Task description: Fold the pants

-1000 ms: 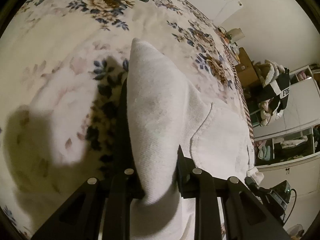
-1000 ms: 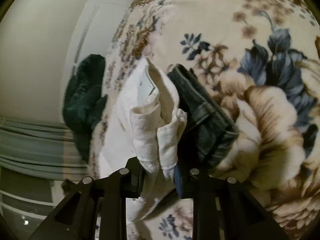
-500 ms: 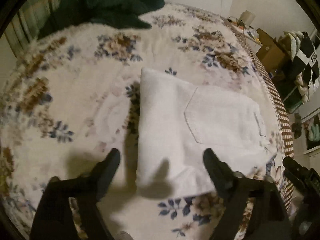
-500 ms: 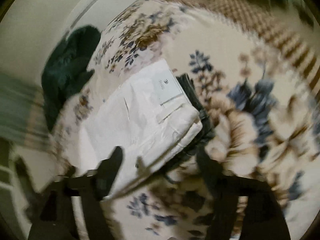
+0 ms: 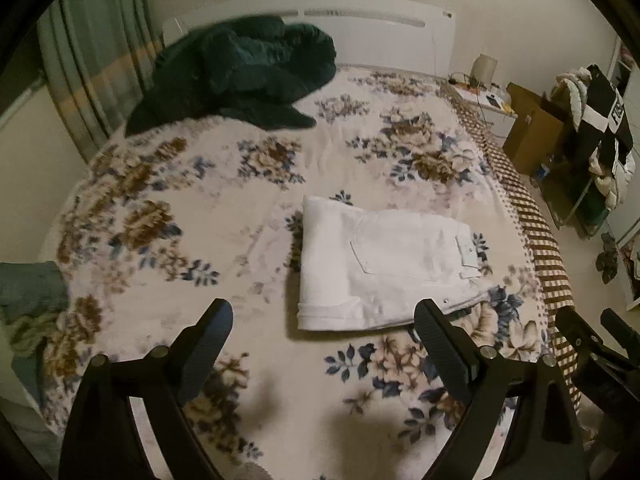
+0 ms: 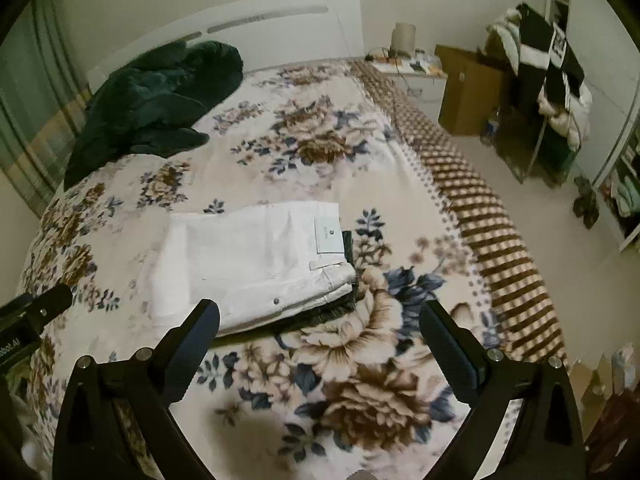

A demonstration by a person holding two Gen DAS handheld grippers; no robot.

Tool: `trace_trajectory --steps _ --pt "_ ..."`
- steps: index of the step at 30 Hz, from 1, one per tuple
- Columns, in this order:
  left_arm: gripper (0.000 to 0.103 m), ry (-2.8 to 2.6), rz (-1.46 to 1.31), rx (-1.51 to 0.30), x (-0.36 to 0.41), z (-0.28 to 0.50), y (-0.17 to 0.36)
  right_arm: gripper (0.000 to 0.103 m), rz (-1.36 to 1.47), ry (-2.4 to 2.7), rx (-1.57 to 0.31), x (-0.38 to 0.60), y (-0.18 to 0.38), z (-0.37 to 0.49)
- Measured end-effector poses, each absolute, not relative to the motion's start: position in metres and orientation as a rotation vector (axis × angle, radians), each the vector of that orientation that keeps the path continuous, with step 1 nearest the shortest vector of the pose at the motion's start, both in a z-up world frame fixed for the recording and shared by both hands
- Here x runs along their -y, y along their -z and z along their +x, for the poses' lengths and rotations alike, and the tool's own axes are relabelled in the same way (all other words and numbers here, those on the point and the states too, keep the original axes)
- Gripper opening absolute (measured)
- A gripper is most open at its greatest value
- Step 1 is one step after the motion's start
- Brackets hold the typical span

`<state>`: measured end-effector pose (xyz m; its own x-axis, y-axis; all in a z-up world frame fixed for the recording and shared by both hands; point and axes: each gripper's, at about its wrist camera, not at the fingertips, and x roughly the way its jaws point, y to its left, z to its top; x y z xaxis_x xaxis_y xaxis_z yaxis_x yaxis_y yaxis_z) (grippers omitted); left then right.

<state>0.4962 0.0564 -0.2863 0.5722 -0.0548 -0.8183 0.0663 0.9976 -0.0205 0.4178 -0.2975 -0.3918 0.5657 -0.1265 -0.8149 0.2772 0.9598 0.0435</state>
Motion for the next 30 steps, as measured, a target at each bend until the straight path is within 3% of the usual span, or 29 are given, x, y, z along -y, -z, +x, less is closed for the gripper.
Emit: trace_trajectory --steps 21,30 --pt "0.093 -0.007 0.010 -0.781 -0.053 0.285 0.115 0.102 0.095 0.095 -0.715 0.269 0.154 0.186" --pt "0.093 0.000 -0.006 -0.765 -0.053 0.237 0.084 0.102 0.073 0.076 -0.660 0.260 0.084 0.101"
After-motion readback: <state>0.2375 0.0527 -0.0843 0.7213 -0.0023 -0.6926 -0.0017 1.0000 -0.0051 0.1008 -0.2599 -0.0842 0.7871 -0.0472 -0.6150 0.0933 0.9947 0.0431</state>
